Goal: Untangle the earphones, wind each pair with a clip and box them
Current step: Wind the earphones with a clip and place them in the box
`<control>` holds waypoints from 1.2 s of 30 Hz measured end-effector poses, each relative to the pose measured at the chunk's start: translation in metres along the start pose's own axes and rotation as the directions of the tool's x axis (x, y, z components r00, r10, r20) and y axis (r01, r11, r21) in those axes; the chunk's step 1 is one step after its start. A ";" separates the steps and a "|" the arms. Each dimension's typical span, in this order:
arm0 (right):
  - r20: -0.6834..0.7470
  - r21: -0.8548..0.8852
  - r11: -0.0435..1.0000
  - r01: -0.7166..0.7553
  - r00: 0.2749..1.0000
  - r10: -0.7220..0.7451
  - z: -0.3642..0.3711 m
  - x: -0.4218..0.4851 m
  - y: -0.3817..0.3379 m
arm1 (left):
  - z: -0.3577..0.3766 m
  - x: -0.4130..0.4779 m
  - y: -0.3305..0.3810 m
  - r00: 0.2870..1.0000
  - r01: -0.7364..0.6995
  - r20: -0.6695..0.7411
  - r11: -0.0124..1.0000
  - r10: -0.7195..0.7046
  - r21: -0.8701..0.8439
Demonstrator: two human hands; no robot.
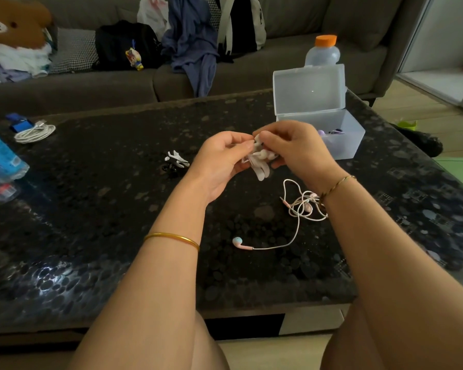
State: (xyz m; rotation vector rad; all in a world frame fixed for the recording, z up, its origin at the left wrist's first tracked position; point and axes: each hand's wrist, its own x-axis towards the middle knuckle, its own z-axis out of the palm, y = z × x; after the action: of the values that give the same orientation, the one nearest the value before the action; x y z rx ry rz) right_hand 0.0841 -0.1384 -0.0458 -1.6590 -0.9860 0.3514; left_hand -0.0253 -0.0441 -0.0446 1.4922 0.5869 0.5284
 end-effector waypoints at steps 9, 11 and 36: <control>-0.134 0.027 0.999 -0.028 0.990 0.031 0.003 0.000 0.001 | 0.008 -0.005 0.002 0.998 -0.054 0.025 0.997 0.052 0.057; -0.147 0.083 0.996 -0.036 0.988 0.048 0.004 -0.001 -0.001 | 0.008 -0.007 0.003 0.997 -0.082 0.005 0.992 0.082 0.091; 0.175 0.319 0.844 -0.432 0.901 0.396 -0.011 -0.006 -0.008 | 0.011 0.000 0.002 0.992 -0.014 -0.128 0.990 -0.004 -0.140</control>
State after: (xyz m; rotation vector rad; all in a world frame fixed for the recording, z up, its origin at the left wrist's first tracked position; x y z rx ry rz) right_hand 0.0844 -0.1496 -0.0370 -1.5212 -0.5801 0.8634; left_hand -0.0179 -0.0523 -0.0429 1.3332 0.6326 0.6599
